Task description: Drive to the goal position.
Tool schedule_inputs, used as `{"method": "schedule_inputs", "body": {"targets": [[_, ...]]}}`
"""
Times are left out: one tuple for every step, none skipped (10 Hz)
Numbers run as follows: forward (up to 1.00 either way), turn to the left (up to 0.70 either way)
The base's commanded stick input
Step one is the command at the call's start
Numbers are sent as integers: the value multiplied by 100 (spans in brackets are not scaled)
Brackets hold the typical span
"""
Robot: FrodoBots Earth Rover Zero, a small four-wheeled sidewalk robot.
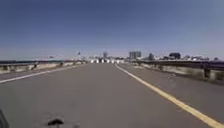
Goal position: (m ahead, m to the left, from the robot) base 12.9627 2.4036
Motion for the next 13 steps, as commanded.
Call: {"method": "schedule_inputs", "body": {"targets": [[100,0],[100,0],[100,0],[100,0],[100,0],[100,0],[100,0],[100,0],[100,0],[100,0],[100,0],[100,0],[100,0]]}}
